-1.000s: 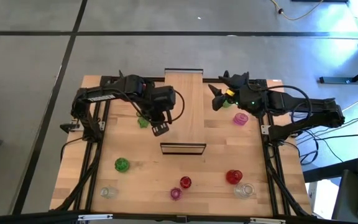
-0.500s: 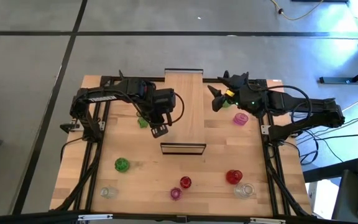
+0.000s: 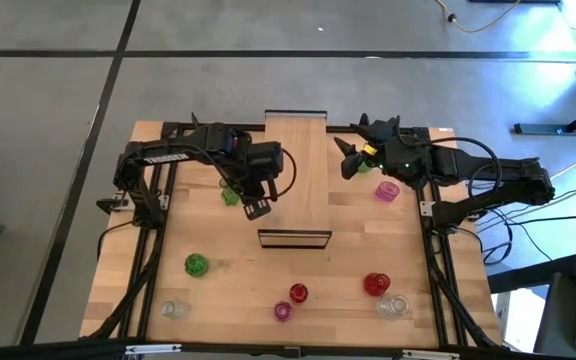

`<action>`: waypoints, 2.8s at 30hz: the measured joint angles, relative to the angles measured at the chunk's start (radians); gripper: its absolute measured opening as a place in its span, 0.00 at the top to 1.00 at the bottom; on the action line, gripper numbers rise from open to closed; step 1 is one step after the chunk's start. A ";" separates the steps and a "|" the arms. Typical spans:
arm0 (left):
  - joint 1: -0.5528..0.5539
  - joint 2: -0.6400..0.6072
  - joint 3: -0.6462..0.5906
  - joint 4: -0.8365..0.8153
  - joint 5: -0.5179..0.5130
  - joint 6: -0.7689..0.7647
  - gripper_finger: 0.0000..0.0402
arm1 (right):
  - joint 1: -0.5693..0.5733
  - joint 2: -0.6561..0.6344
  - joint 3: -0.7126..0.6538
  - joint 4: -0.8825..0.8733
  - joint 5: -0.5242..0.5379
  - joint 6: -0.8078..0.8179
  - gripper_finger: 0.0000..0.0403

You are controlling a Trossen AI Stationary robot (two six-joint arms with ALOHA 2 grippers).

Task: Sort vases onto shelf
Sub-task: Put the top transparent vase on the shelf

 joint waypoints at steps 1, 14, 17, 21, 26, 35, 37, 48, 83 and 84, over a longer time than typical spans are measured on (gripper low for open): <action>0.000 0.000 0.000 0.000 0.005 0.000 0.89 | 0.000 0.000 0.000 0.000 0.000 0.000 0.37; 0.008 -0.018 0.001 0.003 0.018 -0.006 0.89 | 0.000 0.000 0.000 -0.002 0.000 0.000 0.37; 0.007 -0.027 0.002 0.002 0.017 -0.009 0.89 | 0.000 0.000 0.000 -0.009 0.000 0.000 0.37; 0.008 -0.036 0.002 0.013 0.018 -0.013 0.89 | 0.000 0.000 0.000 -0.009 0.000 0.000 0.37; 0.008 -0.042 0.014 0.017 0.017 -0.029 0.89 | 0.000 0.000 0.000 -0.008 0.000 0.000 0.37; 0.013 -0.045 0.087 0.058 -0.032 -0.028 0.89 | 0.000 0.000 0.000 -0.008 0.000 0.001 0.37; 0.018 -0.044 0.092 0.058 -0.029 -0.028 0.89 | 0.000 0.000 0.000 -0.008 0.000 0.002 0.37; 0.008 -0.070 0.092 0.003 -0.094 -0.009 0.89 | 0.000 0.000 0.000 -0.008 0.000 0.003 0.37; -0.031 -0.145 -0.248 0.065 -0.013 -0.184 1.00 | 0.000 0.000 0.000 -0.003 -0.052 0.004 0.37; -0.031 -0.145 -0.248 0.080 -0.004 -0.182 1.00 | 0.000 0.000 0.000 -0.003 -0.052 0.004 0.37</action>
